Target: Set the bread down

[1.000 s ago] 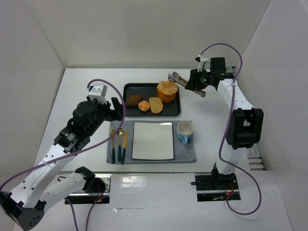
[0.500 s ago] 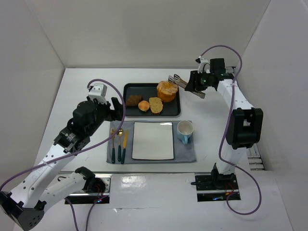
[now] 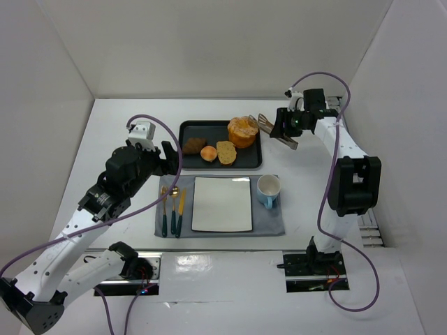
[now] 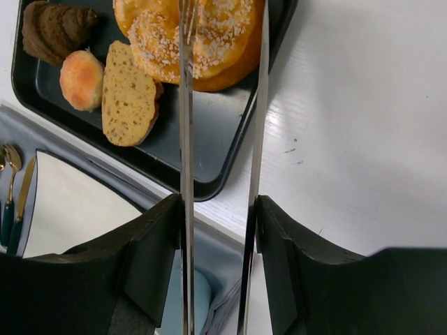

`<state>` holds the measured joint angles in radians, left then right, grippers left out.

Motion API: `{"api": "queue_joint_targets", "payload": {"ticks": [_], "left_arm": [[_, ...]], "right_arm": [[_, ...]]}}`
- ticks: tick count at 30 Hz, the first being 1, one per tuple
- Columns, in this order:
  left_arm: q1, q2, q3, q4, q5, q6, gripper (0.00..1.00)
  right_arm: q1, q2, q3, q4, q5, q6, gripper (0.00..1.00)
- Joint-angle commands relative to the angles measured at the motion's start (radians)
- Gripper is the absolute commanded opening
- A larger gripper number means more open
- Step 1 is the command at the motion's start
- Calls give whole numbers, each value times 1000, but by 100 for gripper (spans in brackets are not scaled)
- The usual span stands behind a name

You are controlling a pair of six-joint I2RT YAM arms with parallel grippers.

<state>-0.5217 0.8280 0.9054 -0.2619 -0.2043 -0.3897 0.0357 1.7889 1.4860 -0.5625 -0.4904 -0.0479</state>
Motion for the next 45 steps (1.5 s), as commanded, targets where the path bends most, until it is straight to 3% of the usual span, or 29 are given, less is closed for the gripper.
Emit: {"api": "queue_joint_targets", "payload": {"ticks": [1,17,45], "left_arm": [[-3,-12,15,44,6,25,91],[-3,-21,15,44,6,25,91],[-3,-21,15,44,-3,25,91]], "right_arm": [[-2,-54,14,-42,10,14,56],[-2,-26,45,-102,-66,63,58],[-2,70,92,-111,-57,149,59]]}}
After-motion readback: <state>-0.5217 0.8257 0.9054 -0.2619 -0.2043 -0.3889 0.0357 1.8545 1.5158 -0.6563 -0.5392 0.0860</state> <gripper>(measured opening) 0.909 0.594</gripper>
